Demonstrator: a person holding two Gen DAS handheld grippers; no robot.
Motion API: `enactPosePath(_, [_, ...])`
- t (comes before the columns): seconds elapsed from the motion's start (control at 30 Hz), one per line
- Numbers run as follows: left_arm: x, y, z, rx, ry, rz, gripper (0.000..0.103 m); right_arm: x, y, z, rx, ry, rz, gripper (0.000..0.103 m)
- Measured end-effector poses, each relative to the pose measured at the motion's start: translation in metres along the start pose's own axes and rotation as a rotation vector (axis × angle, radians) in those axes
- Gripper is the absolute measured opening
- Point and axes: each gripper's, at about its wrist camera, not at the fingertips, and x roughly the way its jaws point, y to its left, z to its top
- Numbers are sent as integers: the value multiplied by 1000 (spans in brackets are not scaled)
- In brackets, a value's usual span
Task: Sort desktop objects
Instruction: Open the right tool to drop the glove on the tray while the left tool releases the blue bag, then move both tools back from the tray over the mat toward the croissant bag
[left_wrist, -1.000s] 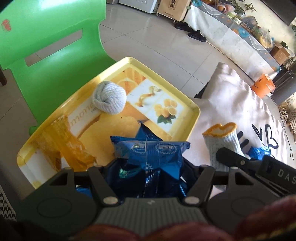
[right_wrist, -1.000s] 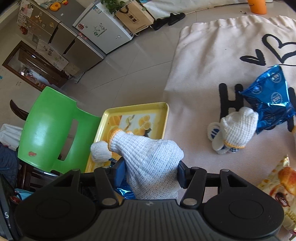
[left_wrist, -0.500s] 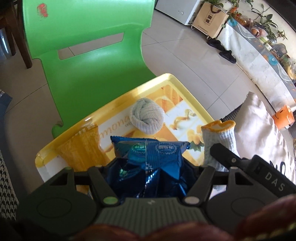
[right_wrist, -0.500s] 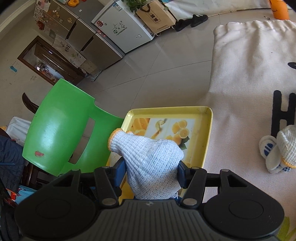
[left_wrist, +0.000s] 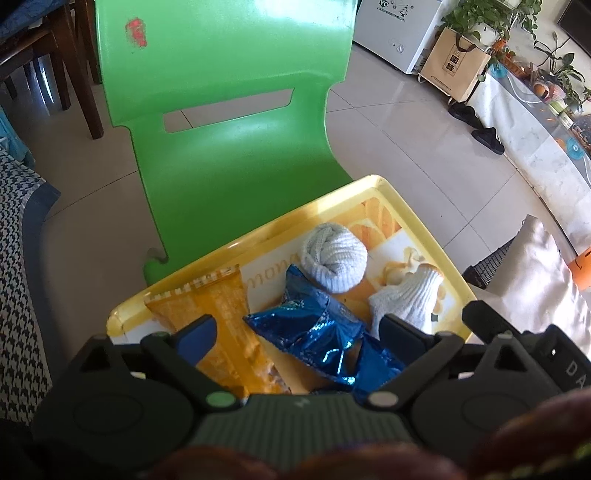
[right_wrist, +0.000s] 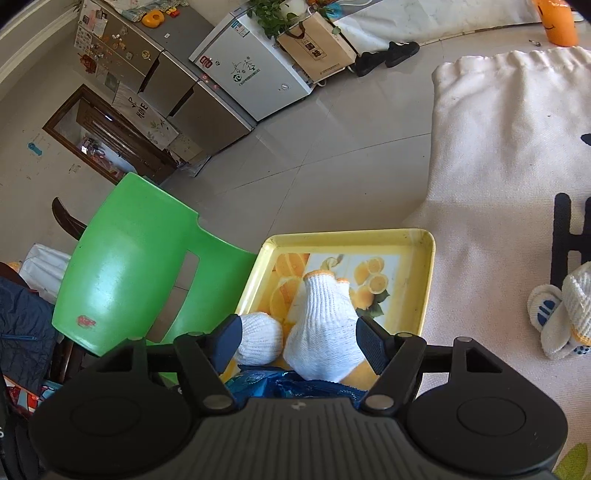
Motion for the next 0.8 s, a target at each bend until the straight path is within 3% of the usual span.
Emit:
enactPosePath(0.53, [-13,-20,-16,75,-6,-29,102,-35,-13,-6,20,18,-57,70])
enactPosePath(0.8, [-31,-26,-44,220,-26,-69,102,-71,-26,-27,32,17,-133,70])
